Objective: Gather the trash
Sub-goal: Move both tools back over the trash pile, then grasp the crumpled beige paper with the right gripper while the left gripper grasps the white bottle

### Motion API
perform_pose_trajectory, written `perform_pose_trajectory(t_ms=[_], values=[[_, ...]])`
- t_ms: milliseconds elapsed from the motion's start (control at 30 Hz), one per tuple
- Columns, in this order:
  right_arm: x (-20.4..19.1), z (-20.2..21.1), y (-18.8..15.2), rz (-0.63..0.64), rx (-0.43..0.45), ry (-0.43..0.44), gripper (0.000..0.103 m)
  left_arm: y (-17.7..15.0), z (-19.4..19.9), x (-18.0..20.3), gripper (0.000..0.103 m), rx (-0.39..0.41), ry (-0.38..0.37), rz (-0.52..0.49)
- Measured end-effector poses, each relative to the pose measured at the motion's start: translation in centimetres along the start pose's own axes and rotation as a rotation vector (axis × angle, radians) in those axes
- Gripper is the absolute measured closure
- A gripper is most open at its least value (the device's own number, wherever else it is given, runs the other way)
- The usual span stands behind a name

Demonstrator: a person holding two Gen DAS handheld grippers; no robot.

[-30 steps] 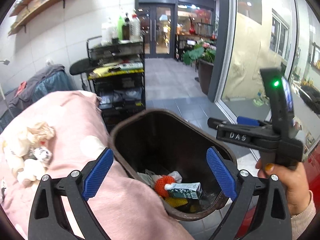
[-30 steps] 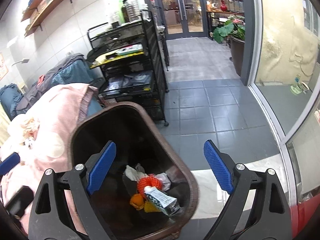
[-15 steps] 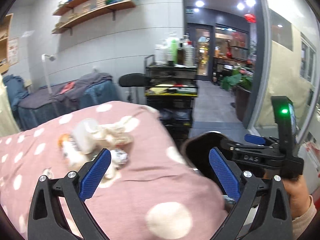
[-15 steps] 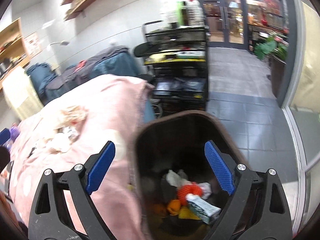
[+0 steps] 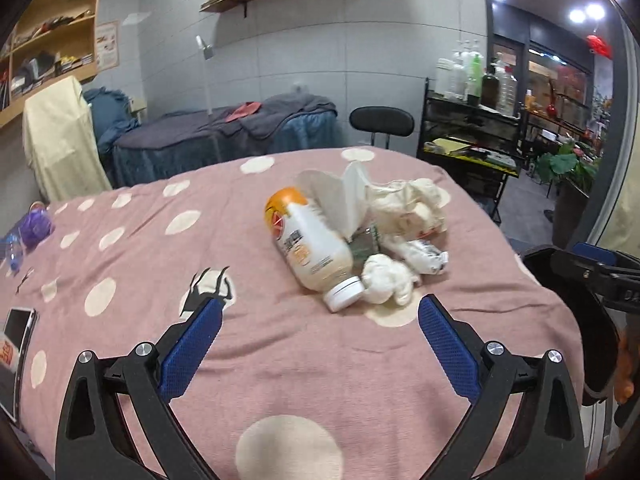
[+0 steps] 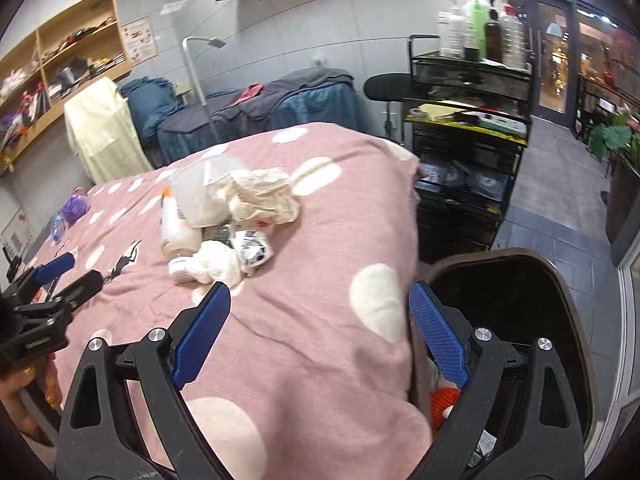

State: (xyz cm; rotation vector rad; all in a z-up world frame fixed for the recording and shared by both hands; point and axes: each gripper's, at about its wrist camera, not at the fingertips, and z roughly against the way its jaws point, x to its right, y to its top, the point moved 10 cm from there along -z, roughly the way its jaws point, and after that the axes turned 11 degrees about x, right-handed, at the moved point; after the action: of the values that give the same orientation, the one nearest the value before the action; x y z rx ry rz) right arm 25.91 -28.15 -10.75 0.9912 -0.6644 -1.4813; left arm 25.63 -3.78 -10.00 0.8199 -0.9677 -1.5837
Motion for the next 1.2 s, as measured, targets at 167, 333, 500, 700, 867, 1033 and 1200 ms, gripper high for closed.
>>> perform_pose_trajectory(t_ms=[167,333,500,700,867,1033,1200], values=[[-2.4,-1.7,0.5,0.034,-0.027,0.046,0.013,-1.5,-1.9,-2.7,0.006,-0.064,0.008,0.061],[-4.1,-3.6,1.3,0.079,-0.048,0.067,0.013,-1.0,-4.1,-3.0,0.006,-0.090,-0.041,0.156],[-5.2,-5.3,2.1,0.106,-0.061,0.082,0.013,-0.5,-7.1,-2.5,0.006,-0.123,-0.063,0.204],[-6.4,-7.3,3.1,0.135,-0.065,0.098,0.013,-0.6,-10.9,-2.2,0.007,-0.185,-0.045,0.189],[-7.3,-10.4,3.8,0.173,-0.097,0.119,0.013,-0.7,-13.0,-2.1,0.009,-0.237,-0.072,0.231],[-7.4,-14.7,3.7,0.190,-0.177,0.127,0.013,-0.8,-14.2,-1.5,0.009,-0.272,-0.079,0.216],[-7.1,-17.5,3.4,0.180,-0.225,0.129,0.038,-0.6,-15.1,-1.5,0.015,-0.287,-0.079,0.239]])
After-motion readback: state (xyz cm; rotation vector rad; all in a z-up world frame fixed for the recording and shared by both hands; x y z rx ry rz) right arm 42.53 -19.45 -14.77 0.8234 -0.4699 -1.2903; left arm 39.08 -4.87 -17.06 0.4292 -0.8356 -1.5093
